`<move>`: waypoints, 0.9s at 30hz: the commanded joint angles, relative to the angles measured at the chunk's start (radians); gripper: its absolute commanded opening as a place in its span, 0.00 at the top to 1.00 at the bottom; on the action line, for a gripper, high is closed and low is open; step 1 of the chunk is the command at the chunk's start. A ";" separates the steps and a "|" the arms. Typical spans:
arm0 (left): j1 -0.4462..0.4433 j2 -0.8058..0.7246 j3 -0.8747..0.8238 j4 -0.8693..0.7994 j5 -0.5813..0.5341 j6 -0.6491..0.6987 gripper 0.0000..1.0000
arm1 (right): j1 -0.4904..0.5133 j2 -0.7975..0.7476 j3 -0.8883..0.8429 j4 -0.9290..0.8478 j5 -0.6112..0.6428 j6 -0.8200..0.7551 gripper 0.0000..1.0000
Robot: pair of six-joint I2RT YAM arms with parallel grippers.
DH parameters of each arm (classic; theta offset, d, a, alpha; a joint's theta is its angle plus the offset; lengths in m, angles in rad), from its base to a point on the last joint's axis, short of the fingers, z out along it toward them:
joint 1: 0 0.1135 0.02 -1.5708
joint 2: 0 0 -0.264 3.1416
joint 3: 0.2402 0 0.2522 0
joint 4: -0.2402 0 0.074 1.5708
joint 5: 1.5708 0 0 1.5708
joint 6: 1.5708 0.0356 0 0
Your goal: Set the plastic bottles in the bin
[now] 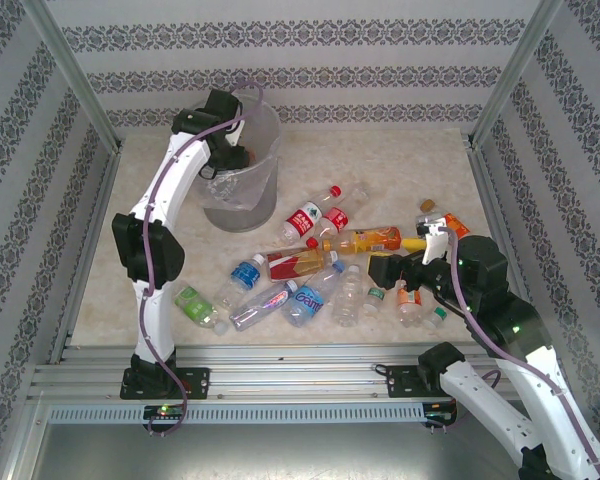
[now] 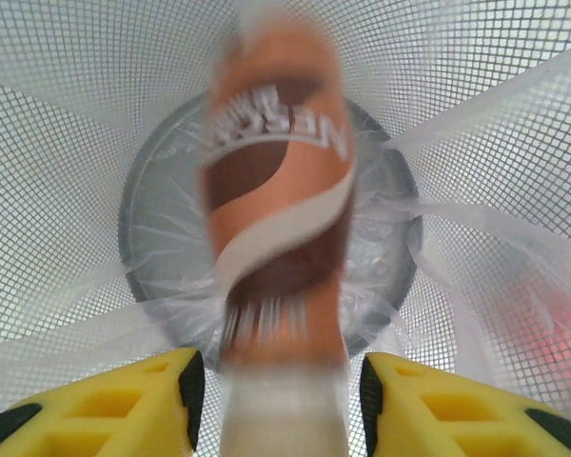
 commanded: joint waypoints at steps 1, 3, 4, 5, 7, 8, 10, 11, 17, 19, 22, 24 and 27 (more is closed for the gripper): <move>0.015 0.005 0.037 -0.056 0.008 -0.004 0.48 | -0.010 -0.001 -0.009 0.016 0.017 0.007 0.02; 0.015 0.002 0.036 -0.057 0.008 -0.004 0.46 | -0.010 -0.001 -0.010 0.016 0.018 0.007 0.02; 0.016 0.001 0.037 -0.057 0.008 -0.004 0.45 | -0.011 0.000 -0.009 0.017 0.018 0.007 0.02; 0.016 -0.004 0.036 -0.057 0.010 -0.004 0.45 | -0.012 0.000 -0.011 0.016 0.017 0.007 0.02; 0.015 -0.008 0.039 -0.055 0.009 -0.006 0.45 | -0.012 0.000 -0.011 0.016 0.020 0.008 0.02; 0.015 -0.014 0.038 -0.050 0.010 -0.007 0.45 | -0.011 0.000 -0.011 0.014 0.024 0.009 0.02; 0.016 -0.029 0.039 -0.040 0.016 -0.011 0.45 | -0.012 0.001 -0.010 0.011 0.030 0.012 0.02; 0.015 -0.039 0.039 -0.032 0.023 -0.013 0.45 | -0.011 0.000 -0.010 0.010 0.035 0.013 0.02; 0.015 -0.138 -0.003 0.073 0.031 -0.029 0.39 | -0.012 0.002 -0.016 0.016 0.065 0.031 0.02; 0.015 -0.180 -0.036 0.121 0.036 -0.035 0.37 | -0.012 0.000 -0.019 0.016 0.088 0.044 0.02; 0.016 -0.254 -0.107 0.207 0.064 -0.049 0.36 | -0.013 0.003 -0.018 0.017 0.116 0.062 0.02; 0.015 -0.310 -0.167 0.270 0.083 -0.060 0.36 | -0.012 0.007 -0.015 0.022 0.129 0.075 0.02; 0.013 -0.400 -0.254 0.361 0.145 -0.067 0.36 | -0.016 0.038 0.002 0.019 0.153 0.100 0.03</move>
